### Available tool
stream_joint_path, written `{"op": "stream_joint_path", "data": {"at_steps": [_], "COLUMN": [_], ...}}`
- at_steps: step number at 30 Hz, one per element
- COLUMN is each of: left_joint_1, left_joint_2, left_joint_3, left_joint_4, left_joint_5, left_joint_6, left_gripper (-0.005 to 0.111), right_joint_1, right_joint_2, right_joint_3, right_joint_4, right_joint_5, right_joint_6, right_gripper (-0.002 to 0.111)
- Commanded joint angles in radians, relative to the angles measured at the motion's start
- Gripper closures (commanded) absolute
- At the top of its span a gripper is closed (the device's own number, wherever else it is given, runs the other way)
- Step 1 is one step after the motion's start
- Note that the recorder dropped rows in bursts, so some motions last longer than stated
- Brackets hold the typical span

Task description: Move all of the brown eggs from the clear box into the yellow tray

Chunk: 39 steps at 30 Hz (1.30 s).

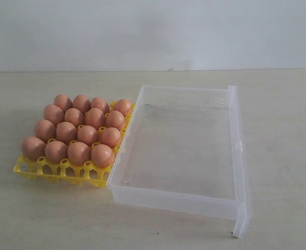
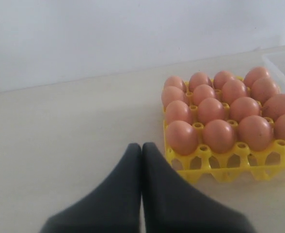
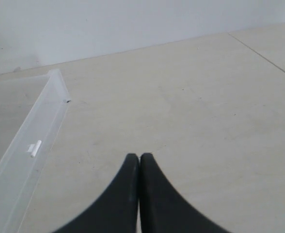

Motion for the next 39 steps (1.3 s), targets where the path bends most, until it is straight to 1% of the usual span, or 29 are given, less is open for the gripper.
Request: {"op": "stream_joint_path", "data": {"at_steps": [1,4,39], "left_joint_1": [-0.003,-0.003,-0.003], "left_joint_2": [-0.002,-0.002,-0.002], "left_joint_3": [0.003,0.003,0.003], "left_joint_4": [-0.01,-0.01,-0.01], "left_joint_5": [0.065,0.063,0.061], "left_joint_6": [-0.064,-0.084,-0.076], "left_gripper": [0.111,0.111,0.111], "right_joint_1": [-0.003,-0.003,-0.003], "right_joint_2": [-0.004,-0.004,-0.004], "right_joint_3": [-0.001,-0.001,-0.001], "right_joint_4": [-0.009,-0.009,-0.009], "right_joint_5": [-0.01,-0.01,-0.01], "right_joint_6": [-0.006,-0.006,-0.004], "right_gripper": [0.109,0.109,0.109]}}
